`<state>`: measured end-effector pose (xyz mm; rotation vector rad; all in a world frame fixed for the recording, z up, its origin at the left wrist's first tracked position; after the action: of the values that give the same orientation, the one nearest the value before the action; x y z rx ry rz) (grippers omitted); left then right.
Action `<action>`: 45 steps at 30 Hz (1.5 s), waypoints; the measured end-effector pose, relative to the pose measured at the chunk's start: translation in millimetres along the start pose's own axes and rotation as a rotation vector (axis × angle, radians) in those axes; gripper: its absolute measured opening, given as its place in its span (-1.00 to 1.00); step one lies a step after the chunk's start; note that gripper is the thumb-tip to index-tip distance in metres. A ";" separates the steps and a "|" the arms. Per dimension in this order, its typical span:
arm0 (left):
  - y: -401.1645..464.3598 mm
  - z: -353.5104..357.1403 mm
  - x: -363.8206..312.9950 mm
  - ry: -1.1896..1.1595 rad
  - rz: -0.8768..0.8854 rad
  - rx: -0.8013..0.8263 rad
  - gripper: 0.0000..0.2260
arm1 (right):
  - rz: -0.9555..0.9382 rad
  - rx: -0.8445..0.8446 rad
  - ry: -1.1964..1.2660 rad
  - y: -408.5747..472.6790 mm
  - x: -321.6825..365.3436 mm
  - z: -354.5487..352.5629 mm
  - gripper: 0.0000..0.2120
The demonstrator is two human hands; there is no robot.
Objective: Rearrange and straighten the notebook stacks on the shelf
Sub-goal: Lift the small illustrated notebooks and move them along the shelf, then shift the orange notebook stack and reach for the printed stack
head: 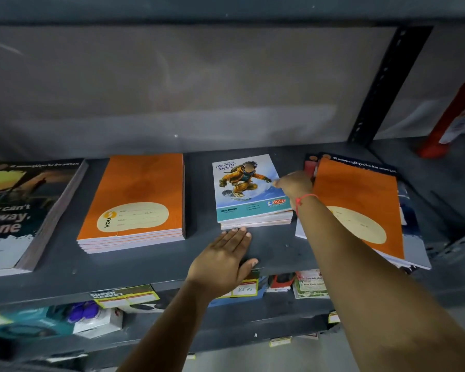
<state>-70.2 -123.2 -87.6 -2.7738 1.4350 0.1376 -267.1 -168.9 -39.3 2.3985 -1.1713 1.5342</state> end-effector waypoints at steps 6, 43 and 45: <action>0.1 -1.2 -0.6 -0.011 0.005 -0.020 -0.43 | -0.139 -0.131 -0.317 2.8 5.7 -2.1 -0.62; 142.7 -34.8 -99.5 -0.483 -0.470 0.164 -0.80 | 0.246 -0.383 0.036 -47.8 -147.7 -181.4 -0.74; 144.3 -36.0 -97.4 -0.562 -0.522 0.168 -0.80 | 0.280 -0.356 0.139 -45.2 -162.3 -188.2 -0.74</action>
<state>-241.3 -129.4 -39.5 -2.5594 0.5544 0.6757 -415.2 34.6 -59.7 1.9353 -1.6417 1.3843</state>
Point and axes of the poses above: each hand's wrist, its own y-axis towards the middle knuckle, its own z-axis out of the palm, x = y × z, the point moved 9 cm from there along y, towards the middle knuckle, and after that the axes turned 5 degrees about x, right-handed, at the moved point
